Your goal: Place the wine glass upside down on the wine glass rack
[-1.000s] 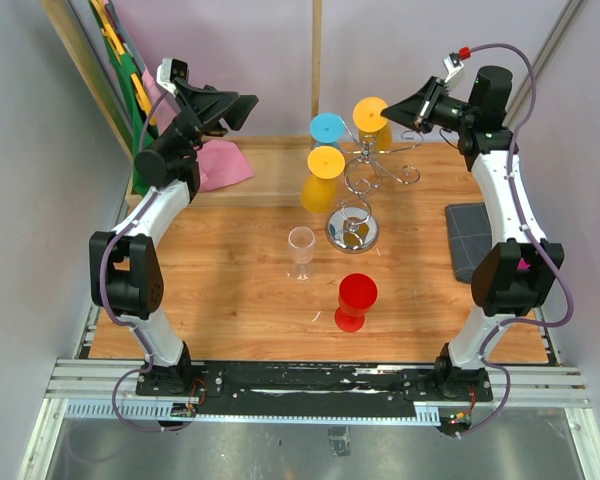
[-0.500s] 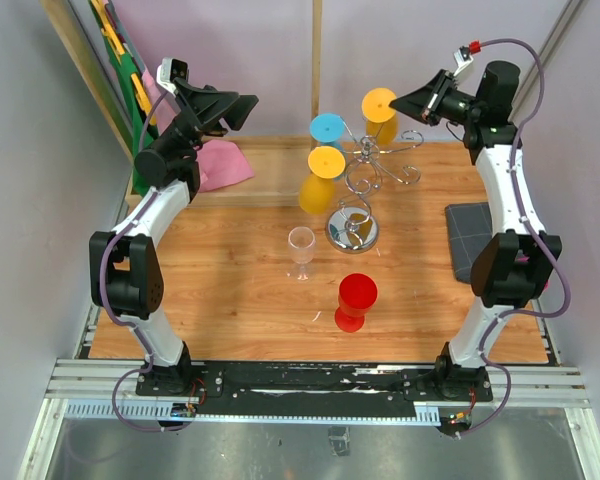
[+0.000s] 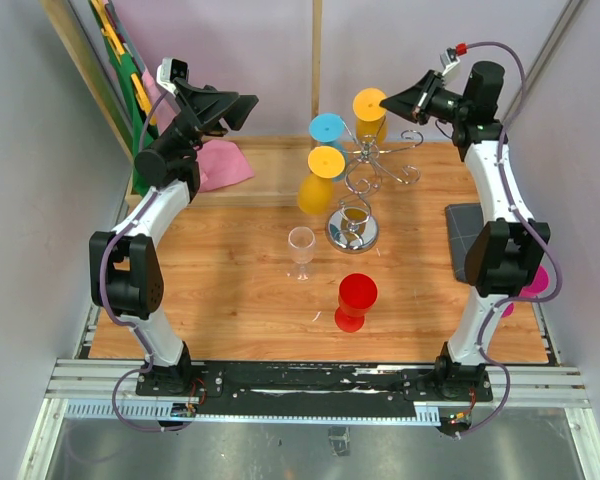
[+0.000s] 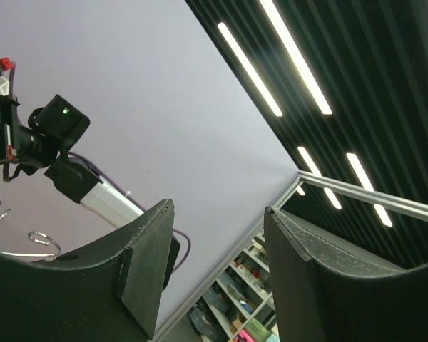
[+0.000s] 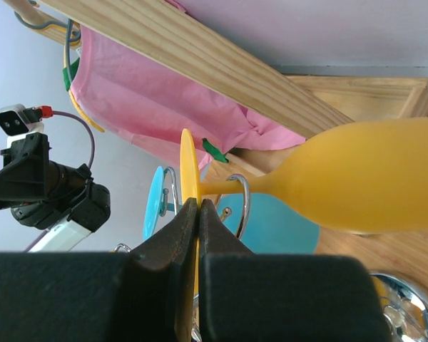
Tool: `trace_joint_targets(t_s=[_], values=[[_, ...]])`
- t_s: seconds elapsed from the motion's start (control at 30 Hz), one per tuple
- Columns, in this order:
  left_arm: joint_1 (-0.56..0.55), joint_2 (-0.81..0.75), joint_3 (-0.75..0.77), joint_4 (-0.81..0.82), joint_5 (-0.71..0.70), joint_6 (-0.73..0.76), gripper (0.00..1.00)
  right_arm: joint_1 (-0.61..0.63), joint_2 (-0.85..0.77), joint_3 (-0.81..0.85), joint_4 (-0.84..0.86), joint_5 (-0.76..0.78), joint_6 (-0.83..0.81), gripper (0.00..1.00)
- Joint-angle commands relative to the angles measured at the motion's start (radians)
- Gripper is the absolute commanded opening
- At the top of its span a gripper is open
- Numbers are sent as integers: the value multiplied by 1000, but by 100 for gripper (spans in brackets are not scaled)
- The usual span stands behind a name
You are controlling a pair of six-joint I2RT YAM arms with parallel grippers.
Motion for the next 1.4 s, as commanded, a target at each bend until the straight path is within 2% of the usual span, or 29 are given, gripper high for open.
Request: trace_joint_targets(t_s=[0.0, 0.23, 0.53, 0.9, 1.17, 1.27, 1.37], values=[[7, -13, 11, 267, 7, -165, 58, 22, 15, 61, 48, -25, 16, 1], [6, -12, 6, 267, 10, -163, 58, 28, 25, 61, 44, -30, 12, 14], [7, -15, 8, 267, 23, -161, 56, 23, 31, 82, 41, -23, 8, 38], [7, -21, -1, 267, 26, -156, 56, -19, 25, 77, -7, 19, -34, 43], [9, -11, 0, 259, 87, -156, 56, -106, -86, 38, -23, 68, -62, 45], [13, -36, -22, 155, 173, -100, 55, -121, -142, 49, -59, 78, -90, 45], [13, -97, -75, -25, 260, 52, 55, -122, -222, 8, -69, 97, -110, 45]])
